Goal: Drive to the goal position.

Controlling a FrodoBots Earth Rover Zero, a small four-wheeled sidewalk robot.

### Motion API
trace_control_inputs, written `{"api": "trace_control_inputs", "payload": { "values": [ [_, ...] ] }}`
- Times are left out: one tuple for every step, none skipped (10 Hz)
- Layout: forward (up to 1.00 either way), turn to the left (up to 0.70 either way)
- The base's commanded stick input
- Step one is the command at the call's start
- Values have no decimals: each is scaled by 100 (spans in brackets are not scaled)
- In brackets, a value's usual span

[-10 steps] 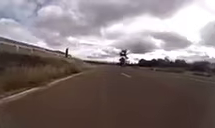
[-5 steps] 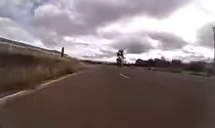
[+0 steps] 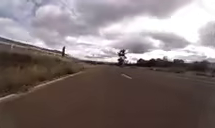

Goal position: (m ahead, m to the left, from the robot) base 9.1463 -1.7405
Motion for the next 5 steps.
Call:
{"api": "trace_control_inputs", "payload": {
  "values": [
    [70,1],
    [70,1],
    [70,1],
    [70,1],
    [70,1]
  ]
}}
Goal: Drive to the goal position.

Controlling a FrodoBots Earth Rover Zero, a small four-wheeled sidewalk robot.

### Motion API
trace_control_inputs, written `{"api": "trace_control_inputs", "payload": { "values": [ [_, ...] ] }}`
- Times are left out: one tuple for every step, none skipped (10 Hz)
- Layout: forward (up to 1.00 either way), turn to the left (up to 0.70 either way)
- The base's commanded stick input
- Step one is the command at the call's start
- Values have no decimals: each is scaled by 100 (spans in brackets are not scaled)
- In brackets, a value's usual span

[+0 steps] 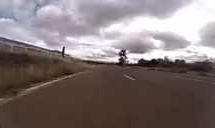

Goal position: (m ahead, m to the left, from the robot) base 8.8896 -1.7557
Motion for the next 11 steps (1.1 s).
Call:
{"api": "trace_control_inputs", "payload": {
  "values": [
    [70,1],
    [70,1],
    [70,1],
    [70,1],
    [70,1],
    [70,1],
    [70,1],
    [70,1],
    [70,1],
    [70,1],
    [70,1]
  ]
}}
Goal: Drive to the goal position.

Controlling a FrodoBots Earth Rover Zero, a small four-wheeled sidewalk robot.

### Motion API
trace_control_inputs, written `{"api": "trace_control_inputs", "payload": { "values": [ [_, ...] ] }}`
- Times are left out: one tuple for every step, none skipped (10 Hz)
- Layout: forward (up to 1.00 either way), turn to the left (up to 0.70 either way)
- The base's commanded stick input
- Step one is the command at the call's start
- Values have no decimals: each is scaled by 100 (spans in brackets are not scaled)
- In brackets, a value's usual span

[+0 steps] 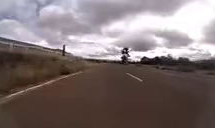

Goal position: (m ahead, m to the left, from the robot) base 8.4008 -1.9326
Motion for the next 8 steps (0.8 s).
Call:
{"api": "trace_control_inputs", "payload": {
  "values": [
    [70,1],
    [70,1],
    [70,1],
    [70,-34],
    [70,-34],
    [70,-34],
    [70,1],
    [70,1]
  ]
}}
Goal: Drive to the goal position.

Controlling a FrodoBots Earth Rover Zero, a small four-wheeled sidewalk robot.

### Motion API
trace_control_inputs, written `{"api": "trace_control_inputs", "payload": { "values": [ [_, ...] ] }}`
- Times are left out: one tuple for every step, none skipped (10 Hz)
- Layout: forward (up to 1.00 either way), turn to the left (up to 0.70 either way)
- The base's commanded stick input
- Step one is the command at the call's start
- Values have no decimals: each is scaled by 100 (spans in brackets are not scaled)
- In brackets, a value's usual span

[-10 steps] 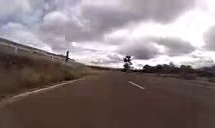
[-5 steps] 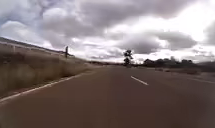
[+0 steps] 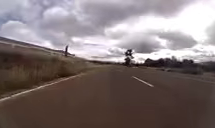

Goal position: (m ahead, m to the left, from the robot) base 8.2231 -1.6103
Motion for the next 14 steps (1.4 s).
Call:
{"api": "trace_control_inputs", "payload": {
  "values": [
    [70,1],
    [70,1],
    [70,1],
    [70,1],
    [70,1],
    [70,-1],
    [70,-3],
    [70,-19],
    [70,-8],
    [70,-5],
    [70,-3],
    [70,-1],
    [70,1],
    [70,1]
  ]
}}
